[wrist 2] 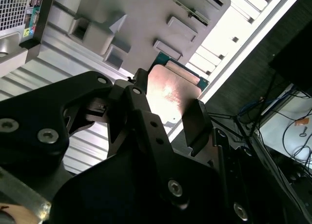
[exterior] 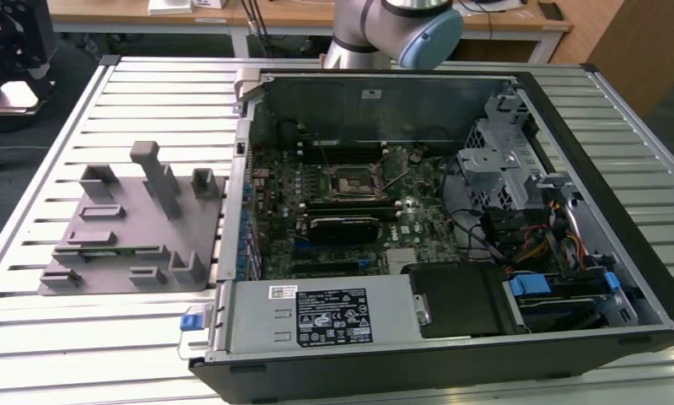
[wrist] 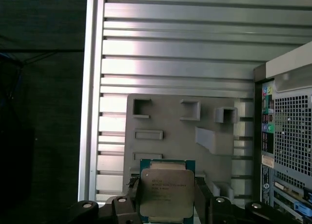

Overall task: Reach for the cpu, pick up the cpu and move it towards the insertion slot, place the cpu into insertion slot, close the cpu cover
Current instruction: 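Pick up the cpu and move it towards the insertion slot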

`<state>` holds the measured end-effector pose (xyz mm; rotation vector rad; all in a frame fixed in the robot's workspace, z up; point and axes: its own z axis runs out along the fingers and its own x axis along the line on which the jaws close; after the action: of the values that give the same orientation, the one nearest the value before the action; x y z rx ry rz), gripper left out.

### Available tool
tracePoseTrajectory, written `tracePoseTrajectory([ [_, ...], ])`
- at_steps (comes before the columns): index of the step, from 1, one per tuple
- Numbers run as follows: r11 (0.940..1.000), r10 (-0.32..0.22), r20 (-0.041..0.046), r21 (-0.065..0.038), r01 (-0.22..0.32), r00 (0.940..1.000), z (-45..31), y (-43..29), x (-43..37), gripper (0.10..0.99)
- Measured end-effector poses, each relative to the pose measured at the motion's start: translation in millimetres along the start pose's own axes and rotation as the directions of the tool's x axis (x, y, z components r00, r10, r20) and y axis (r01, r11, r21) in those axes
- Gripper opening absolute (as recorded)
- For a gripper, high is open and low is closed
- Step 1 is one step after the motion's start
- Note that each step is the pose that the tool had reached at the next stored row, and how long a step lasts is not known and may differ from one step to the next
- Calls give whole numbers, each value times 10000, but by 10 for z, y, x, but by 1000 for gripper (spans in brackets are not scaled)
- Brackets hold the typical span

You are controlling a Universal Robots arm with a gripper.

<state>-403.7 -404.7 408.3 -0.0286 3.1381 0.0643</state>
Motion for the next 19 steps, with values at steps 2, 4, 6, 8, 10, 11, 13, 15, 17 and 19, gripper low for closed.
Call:
tracePoseTrajectory([
  [2, 10000, 0, 1, 0, 0, 10000, 1, -1, -39, 529],
  [4, 10000, 0, 0, 0, 0, 10000, 1, -1, -66, 529],
  [6, 10000, 0, 0, 0, 0, 10000, 2, -2, -94, 529],
  [8, 10000, 0, 1, -1, 0, 10000, 4, -2, -124, 529],
  [10, 10000, 1, 0, 0, -1, 10000, 7, -3, -154, 529],
  [11, 10000, 2, 0, 0, -2, 10000, 10, -4, -172, 529],
  [13, 10000, 7, 1, 0, -7, 10000, 18, -5, -211, 529],
  [15, 10000, 15, 1, 0, -15, 10000, 25, -5, -246, 529],
  [17, 10000, 32, 2, -1, -32, 10000, 32, -7, -281, 529],
  [19, 10000, 50, 2, 0, -50, 10000, 39, -8, -312, 529],
])
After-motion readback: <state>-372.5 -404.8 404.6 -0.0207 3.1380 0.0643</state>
